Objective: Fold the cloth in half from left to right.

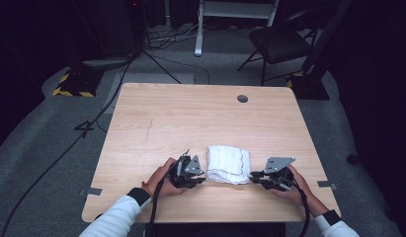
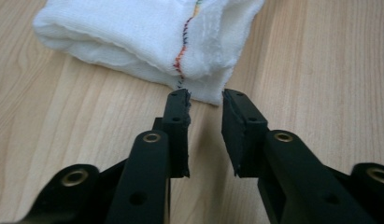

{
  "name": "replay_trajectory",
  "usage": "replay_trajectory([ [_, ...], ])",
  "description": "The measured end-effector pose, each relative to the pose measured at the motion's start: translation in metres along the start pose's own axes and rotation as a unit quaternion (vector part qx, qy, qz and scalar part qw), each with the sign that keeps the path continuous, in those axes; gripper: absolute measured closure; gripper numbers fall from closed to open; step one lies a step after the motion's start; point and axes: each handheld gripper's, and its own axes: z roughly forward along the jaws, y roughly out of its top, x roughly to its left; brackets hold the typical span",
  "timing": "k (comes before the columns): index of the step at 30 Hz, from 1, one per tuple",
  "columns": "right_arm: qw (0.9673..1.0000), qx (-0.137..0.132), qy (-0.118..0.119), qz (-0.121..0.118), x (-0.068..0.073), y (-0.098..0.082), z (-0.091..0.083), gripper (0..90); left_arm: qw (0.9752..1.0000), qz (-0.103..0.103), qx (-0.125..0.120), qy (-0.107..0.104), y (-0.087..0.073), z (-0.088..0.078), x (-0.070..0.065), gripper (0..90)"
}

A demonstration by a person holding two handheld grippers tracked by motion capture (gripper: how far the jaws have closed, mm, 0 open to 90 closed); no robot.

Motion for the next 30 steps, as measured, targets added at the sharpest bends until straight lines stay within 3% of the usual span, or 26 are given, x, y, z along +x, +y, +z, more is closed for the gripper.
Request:
replay_trajectory([
  [11,0.9997,-0.013,-0.022,0.003,-0.002,0.005,-0.007,65.4,0.9996,-0.014,-0.006,0.023,-0.003,-0.014,0.004,57.7],
  [16,0.9991,-0.017,-0.039,0.004,-0.004,0.010,-0.012,56.0,0.9991,-0.021,-0.010,0.034,-0.002,-0.019,0.007,49.2],
  [23,0.9967,-0.020,-0.077,0.015,-0.010,0.013,-0.021,42.1,0.9974,-0.039,-0.010,0.060,-0.001,-0.025,0.010,30.4],
  [30,0.9945,-0.009,-0.103,0.011,-0.011,0.017,-0.026,35.3,0.9950,-0.049,-0.010,0.086,-0.003,-0.034,0.012,25.0],
])
